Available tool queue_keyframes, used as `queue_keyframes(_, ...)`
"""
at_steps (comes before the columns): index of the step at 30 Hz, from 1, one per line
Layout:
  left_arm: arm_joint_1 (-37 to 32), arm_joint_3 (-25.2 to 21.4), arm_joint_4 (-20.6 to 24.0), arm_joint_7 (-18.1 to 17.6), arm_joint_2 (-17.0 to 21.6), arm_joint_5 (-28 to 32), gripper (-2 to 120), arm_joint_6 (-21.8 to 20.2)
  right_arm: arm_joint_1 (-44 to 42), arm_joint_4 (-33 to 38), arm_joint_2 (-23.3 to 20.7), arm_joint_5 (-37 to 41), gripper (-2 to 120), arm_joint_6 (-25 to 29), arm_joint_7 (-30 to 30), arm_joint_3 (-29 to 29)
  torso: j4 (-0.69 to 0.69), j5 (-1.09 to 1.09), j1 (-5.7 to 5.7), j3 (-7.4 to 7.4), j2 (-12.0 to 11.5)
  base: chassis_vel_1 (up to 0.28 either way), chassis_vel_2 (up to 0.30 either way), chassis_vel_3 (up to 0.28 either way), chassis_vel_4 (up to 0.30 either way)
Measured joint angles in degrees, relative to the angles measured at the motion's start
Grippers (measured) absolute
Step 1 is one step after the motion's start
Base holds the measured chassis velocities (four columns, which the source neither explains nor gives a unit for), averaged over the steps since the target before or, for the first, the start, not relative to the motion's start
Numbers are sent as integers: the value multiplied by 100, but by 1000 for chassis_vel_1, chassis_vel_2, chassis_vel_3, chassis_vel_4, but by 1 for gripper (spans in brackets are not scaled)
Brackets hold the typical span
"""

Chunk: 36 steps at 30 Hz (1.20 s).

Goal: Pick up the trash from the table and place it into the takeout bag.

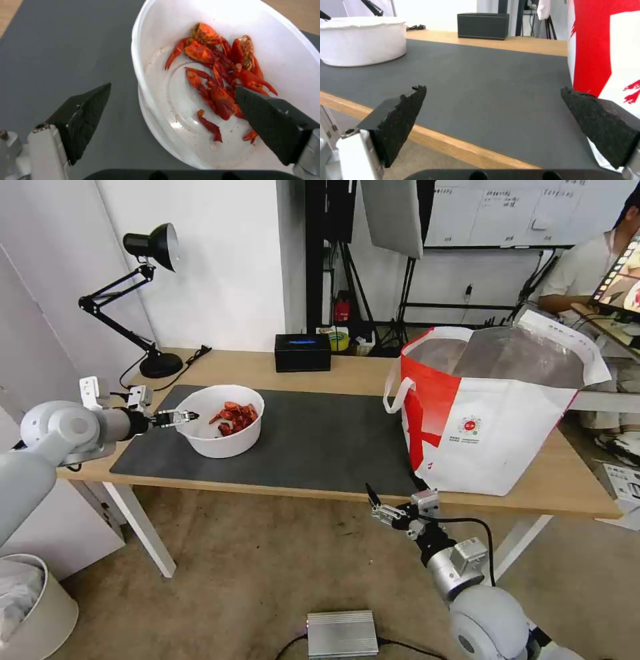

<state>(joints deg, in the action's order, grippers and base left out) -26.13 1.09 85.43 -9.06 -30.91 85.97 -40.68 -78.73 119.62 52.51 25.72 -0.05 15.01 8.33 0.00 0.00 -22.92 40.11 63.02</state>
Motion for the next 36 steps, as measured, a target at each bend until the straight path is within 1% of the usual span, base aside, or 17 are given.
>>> queue_keyframes(7, 141, 167, -122, -13, -50, 38, 100, -27, 0, 0, 0, 0, 100, 0, 0, 0, 0, 0, 0, 0, 0, 0, 0, 0, 0)
queue_keyframes(11, 261, 337, -177, -18, -90, 60, 100, -101, 0, 0, 0, 0, 100, 0, 0, 0, 0, 0, 0, 0, 0, 0, 0, 0, 0)
queue_keyframes(14, 338, 430, -212, -26, -127, 64, 97, -139, 0, 0, 0, 0, 100, 0, 0, 0, 0, 0, 0, 0, 0, 0, 0, 0, 0)
queue_keyframes(17, 443, 572, -241, -44, -143, 65, 82, -153, 0, 0, 0, 0, 100, 0, 0, 0, 0, 0, 0, 0, 0, 0, 0, 0, 0)
queue_keyframes(18, 443, 572, -241, -44, -143, 65, 82, -153, 0, 0, 0, 0, 100, 0, 0, 0, 0, 0, 0, 0, 0, 0, 0, 0, 0)
queue_keyframes(21, 514, 646, -250, -145, -150, 100, 69, -154, 0, 0, 0, 0, 100, 0, 0, 0, 0, 0, 0, 0, 0, 0, 0, 0, 0)
queue_keyframes(22, 514, 646, -250, -145, -150, 100, 69, -154, 0, 0, 0, 0, 100, 0, 0, 0, 0, 0, 0, 0, 0, 0, 0, 0, 0)
queue_keyframes(24, 534, 681, -250, -185, -144, 124, 59, -154, 0, 0, 0, 0, 100, 0, 0, 0, 0, 0, 0, 0, 0, 0, 0, 0, 0)
queue_keyframes(25, 534, 681, -250, -185, -144, 124, 59, -154, 0, 0, 0, 0, 100, 0, 0, 0, 0, 0, 0, 0, 0, 0, 0, 0, 0)
queue_keyframes(27, 539, 687, -238, -191, -110, 126, 47, -154, 0, 0, 0, 0, 100, 0, 0, 0, 0, 0, 0, 0, 0, 0, 0, 0, 0)
queue_keyframes(29, 540, 688, -236, -192, -107, 126, 46, -154, 0, 0, 0, 0, 100, 0, 0, 0, 0, 0, 0, 0, 0, 0, 0, 0, 0)
queue_keyframes(30, 539, 688, -221, -193, -80, 128, 37, -154, 0, 0, 0, 0, 100, 0, 0, 0, 0, 0, 0, 0, 0, 0, 0, 0, 0)
queue_keyframes(32, 529, 688, -200, -193, -52, 128, 28, -154, 0, 0, 0, 0, 100, 0, 0, 0, 0, 0, 0, 0, 1, 0, 0, 0, 0)
queue_keyframes(33, 529, 688, -200, -193, -52, 128, 28, -154, 0, 0, 0, 0, 100, 0, 0, 0, 0, 0, 0, 0, 1, 0, 0, 0, 0)
queue_keyframes(35, 488, 681, -182, -191, -29, 127, 17, -153, 0, 0, 0, 0, 100, 0, 0, 0, 0, 0, 0, 0, 0, 0, 0, 0, 0)
queue_keyframes(36, 488, 681, -182, -191, -29, 127, 17, -153, 0, 0, 0, 0, 100, 0, 0, 0, 0, 0, 0, 0, 0, 0, 0, 0, 0)
